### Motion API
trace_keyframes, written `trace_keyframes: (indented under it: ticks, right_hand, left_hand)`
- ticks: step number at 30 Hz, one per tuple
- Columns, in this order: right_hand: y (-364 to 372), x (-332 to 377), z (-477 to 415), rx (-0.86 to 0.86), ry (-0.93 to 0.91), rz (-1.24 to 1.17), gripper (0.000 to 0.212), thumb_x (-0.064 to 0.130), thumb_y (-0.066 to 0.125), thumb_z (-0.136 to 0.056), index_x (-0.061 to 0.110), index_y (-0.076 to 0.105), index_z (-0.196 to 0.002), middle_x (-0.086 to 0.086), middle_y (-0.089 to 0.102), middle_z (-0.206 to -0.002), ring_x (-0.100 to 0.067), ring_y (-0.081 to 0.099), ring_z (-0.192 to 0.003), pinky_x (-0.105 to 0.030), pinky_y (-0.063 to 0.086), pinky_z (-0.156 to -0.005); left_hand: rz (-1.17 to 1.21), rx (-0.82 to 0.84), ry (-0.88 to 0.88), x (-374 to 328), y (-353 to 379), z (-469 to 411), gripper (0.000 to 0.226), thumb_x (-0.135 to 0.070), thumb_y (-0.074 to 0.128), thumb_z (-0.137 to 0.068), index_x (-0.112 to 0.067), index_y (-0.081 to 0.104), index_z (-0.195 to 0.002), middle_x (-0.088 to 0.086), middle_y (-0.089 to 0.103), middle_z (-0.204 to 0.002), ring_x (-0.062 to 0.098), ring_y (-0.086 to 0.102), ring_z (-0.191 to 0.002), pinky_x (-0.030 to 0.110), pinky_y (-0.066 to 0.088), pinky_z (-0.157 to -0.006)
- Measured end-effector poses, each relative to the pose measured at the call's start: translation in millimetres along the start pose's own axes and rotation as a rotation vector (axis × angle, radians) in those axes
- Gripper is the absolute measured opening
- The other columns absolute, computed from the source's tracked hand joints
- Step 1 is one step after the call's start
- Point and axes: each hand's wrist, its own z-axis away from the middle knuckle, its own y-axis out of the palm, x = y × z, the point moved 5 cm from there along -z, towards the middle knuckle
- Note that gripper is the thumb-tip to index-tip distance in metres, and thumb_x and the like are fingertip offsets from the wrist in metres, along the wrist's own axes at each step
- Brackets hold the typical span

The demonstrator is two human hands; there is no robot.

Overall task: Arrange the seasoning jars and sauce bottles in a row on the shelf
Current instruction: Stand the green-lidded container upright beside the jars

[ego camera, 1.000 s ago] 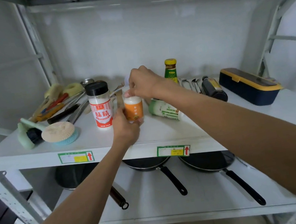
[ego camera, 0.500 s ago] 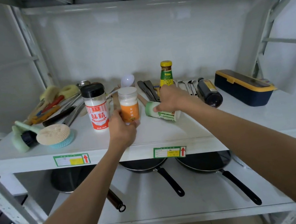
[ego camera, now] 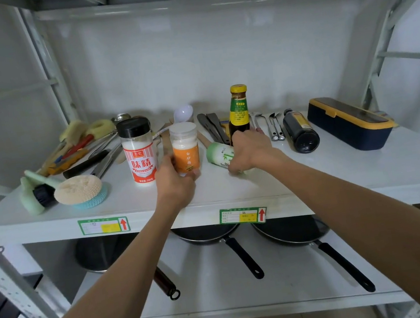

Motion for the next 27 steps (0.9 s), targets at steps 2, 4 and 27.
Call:
trace_keyframes:
  ticks: [2,4,27]
  right_hand:
    - [-0.6,-4.8,0.9,0.02,0.04,-0.139,0.046,0.029,0.084,-0.062,0.01,0.05,-0.088,0.001,0.045,-0.076,-0.024,0.046,-0.085,-0.033,0.045,-0.075]
    - [-1.1,-9.9,-0.8,0.016,0.068,-0.313,0.046,0.029,0.085,-0.06,0.008,0.056,-0.088,0.001,0.048,-0.074,-0.022,0.048,-0.081,-0.029,0.045,-0.066]
    - [47.6,-29.2,21.3,-0.186,-0.036,-1.098,0.063,0.018,0.087,-0.067,0.018,0.052,-0.119,0.005,0.065,-0.103,-0.007,0.064,-0.094,-0.02,0.052,-0.077]
  left_hand:
    - [0.007,0.004,0.001,0.0,0.1,0.1,0.061,-0.016,0.077,-0.079,-0.01,0.047,-0.132,0.007,0.06,-0.126,0.018,0.055,-0.107,0.024,0.039,-0.086]
    - [0.01,0.01,0.005,0.3,0.4,0.4,0.06,-0.015,0.077,-0.079,-0.01,0.048,-0.131,0.007,0.06,-0.126,0.013,0.052,-0.101,0.024,0.039,-0.085]
    - [0.002,0.029,-0.031,7.7,2.9,-6.0,0.066,-0.018,0.077,-0.079,-0.01,0.045,-0.137,0.007,0.058,-0.132,0.024,0.056,-0.118,0.025,0.04,-0.09]
